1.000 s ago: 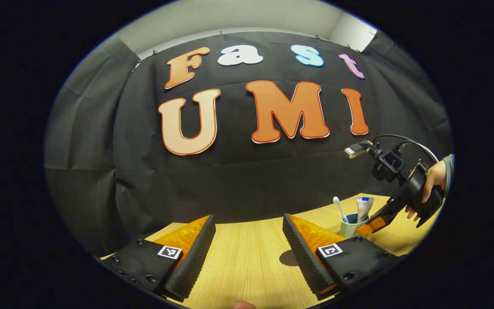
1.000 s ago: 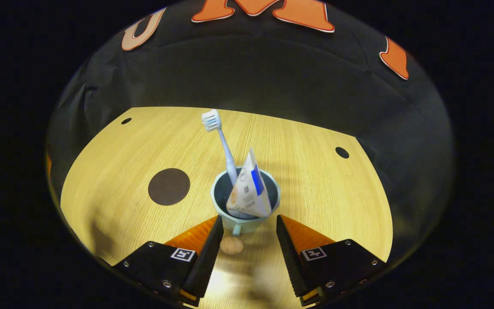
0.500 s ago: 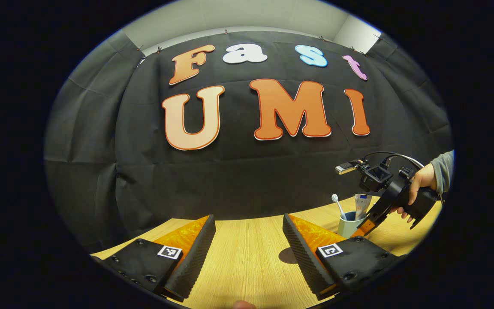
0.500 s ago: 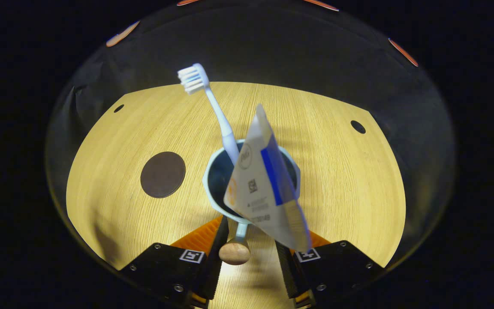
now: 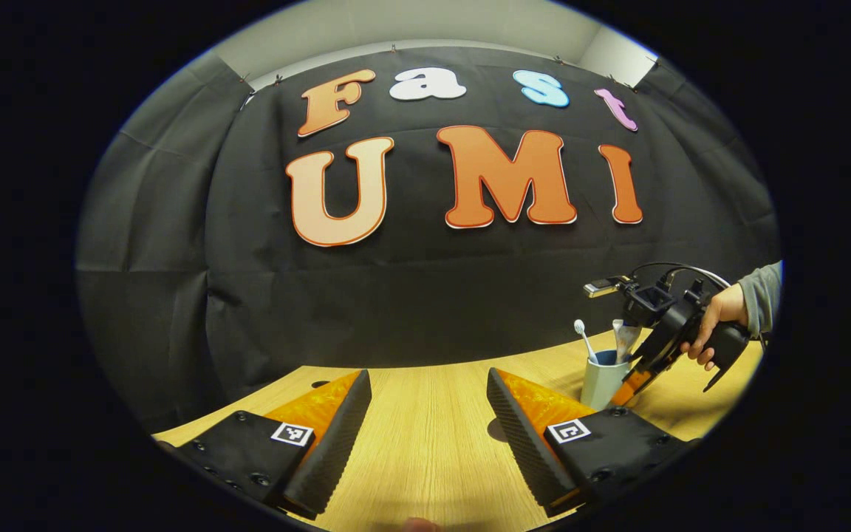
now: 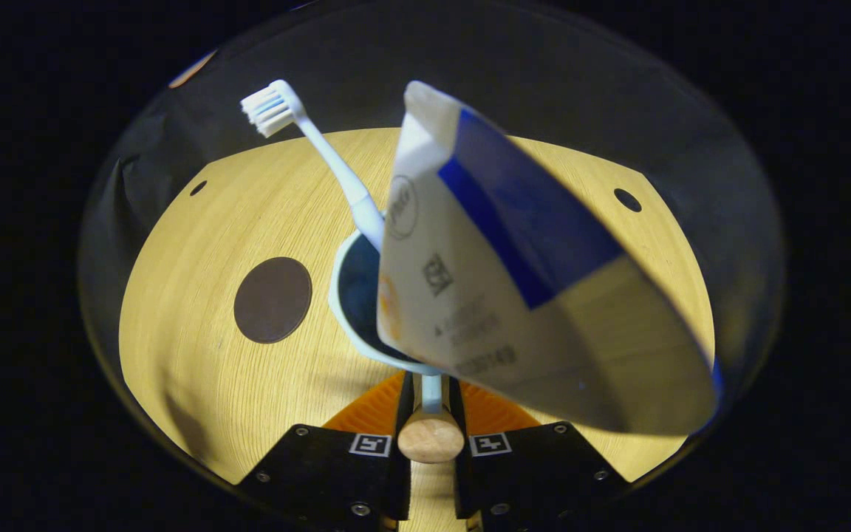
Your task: Put the toothbrush and toothpaste on the desktop into the cup, then pick up the cup and place it on the coaster on the desktop.
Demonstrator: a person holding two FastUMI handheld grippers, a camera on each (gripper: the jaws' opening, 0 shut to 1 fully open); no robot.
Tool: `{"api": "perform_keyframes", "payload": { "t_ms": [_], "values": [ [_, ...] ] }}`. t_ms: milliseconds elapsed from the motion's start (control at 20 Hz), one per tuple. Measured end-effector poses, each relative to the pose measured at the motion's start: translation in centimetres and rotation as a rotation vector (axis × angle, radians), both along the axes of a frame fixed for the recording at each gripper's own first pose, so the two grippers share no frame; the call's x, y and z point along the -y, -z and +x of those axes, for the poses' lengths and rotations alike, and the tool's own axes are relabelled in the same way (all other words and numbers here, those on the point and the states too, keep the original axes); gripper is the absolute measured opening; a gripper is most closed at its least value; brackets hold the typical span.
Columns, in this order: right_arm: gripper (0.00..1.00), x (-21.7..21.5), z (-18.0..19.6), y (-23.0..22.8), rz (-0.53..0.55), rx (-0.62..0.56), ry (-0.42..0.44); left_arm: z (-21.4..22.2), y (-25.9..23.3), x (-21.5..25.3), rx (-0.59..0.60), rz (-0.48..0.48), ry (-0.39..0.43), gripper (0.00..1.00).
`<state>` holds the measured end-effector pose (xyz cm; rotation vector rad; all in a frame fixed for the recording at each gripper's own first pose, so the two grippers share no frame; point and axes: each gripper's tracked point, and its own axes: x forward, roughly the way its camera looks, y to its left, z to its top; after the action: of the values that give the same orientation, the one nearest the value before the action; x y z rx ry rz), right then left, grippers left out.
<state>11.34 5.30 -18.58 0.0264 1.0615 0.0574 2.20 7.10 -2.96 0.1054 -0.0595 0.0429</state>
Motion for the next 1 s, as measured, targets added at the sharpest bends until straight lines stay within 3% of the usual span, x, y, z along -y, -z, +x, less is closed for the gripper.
{"api": "perform_keyframes", "payload": {
  "t_ms": [50,100,200,250,300,450,500,650,700,800,1000],
  "values": [
    [0.24,0.1,0.2,0.0,-0.004,0.01,-0.003,-0.1,-0.1,0.0,-0.001,-0.003,0.0,0.95],
    [0.24,0.2,0.4,-0.1,-0.005,0.024,-0.003,-0.1,0.0,-0.1,-0.005,-0.004,-0.003,0.99],
    [0.24,0.1,0.8,0.0,0.006,0.052,-0.004,-0.2,0.2,-0.3,-0.011,-0.008,-0.007,0.95],
    [0.23,0.1,0.9,0.1,0.01,0.059,-0.008,-0.3,0.4,-0.4,-0.015,-0.012,-0.008,0.99],
    [0.23,0.0,1.0,0.3,0.011,0.066,-0.014,-0.3,0.5,-0.4,-0.02,-0.016,-0.008,0.94],
    [0.23,0.3,1.5,0.2,0.002,0.09,-0.041,-0.5,0.8,-0.6,-0.027,-0.027,-0.012,0.95],
    [0.23,0.3,1.5,0.4,0.005,0.097,-0.051,-0.6,0.8,-0.7,-0.027,-0.029,-0.013,0.99],
    [0.23,0.1,1.7,0.7,0.022,0.108,-0.079,-0.9,1.2,-1.2,-0.033,-0.03,-0.023,0.95],
    [0.23,0.1,1.9,0.6,0.023,0.112,-0.091,-1.0,1.2,-1.3,-0.034,-0.031,-0.026,0.99],
    [0.24,0.2,2.1,0.7,0.025,0.122,-0.117,-1.3,1.3,-1.8,-0.036,-0.038,-0.034,0.95],
    [0.23,0.5,2.4,0.7,0.023,0.126,-0.166,-1.9,1.7,-3.0,-0.046,-0.053,-0.054,0.99]
  ]
}}
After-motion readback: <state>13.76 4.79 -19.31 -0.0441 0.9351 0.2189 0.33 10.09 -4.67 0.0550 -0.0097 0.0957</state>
